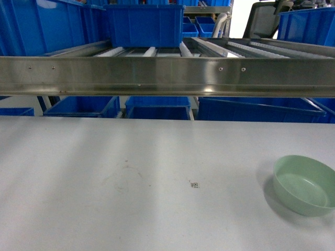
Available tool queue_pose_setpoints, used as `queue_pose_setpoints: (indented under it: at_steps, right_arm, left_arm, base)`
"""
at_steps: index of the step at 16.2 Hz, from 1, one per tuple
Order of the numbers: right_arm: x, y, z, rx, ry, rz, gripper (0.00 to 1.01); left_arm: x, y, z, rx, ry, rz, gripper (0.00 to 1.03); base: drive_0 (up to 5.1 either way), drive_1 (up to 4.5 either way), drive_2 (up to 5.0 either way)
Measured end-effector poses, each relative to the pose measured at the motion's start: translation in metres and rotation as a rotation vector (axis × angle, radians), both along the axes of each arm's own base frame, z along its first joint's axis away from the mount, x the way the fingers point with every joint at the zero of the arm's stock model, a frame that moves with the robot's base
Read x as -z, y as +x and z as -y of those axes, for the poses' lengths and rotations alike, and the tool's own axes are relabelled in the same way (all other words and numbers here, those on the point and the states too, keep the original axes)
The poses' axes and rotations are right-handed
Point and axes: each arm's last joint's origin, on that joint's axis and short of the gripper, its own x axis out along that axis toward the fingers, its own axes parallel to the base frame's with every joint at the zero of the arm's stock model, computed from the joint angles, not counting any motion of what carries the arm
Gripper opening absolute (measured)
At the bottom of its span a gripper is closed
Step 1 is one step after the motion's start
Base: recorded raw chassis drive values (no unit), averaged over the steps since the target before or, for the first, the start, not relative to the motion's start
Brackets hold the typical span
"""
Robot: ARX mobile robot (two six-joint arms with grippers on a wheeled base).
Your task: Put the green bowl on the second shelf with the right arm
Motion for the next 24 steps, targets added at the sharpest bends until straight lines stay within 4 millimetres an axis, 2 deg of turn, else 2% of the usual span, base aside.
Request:
queue_pose_setpoints:
  at_steps: [9,10,16,19,20,21,24]
  right_arm:
    - [-0.001,0.000,-0.001,0.001,-0.002,0.011,0.98]
    - [-0.006,0.002,-0.008,-0.018,-0.026,0.060,0.98]
    - [-0.005,0.012,-0.017,-0.028,-0.067,0.032,0.98]
    - [0.000,0.033,-0.024,-0.042,-0.099,-0.034,0.98]
    - [-0.013,0.065,-0.026,-0.048,-0.120,-0.074,0.98]
    - [-0.023,0.084,-0.025,-0.050,-0.121,-0.078,0.98]
    - [-0.018,0.134,-0.018,-0.043,-0.137,-0.266,0.98]
  left_arm:
    - [0.000,0.000,0.000,0.000,0.000,0.000,0.98]
    - [0.000,0.000,0.000,0.000,0.000,0.000,0.98]
    - [0.000,0.000,0.000,0.000,0.000,0.000,0.98]
    - [0.000,0.000,0.000,0.000,0.000,0.000,0.98]
    - [0.000,0.000,0.000,0.000,0.000,0.000,0.98]
    - [0.000,0.000,0.000,0.000,0.000,0.000,0.98]
    - [0.000,0.000,0.000,0.000,0.000,0.000,0.98]
  base:
    - [0.0,0.00,0.0]
    - [0.0,0.00,0.0]
    - [0.0,0.00,0.0]
    - [0.0,0.00,0.0]
    - [0.0,0.00,0.0]
    - [0.0,0.00,0.0]
    - [0.0,0.00,0.0]
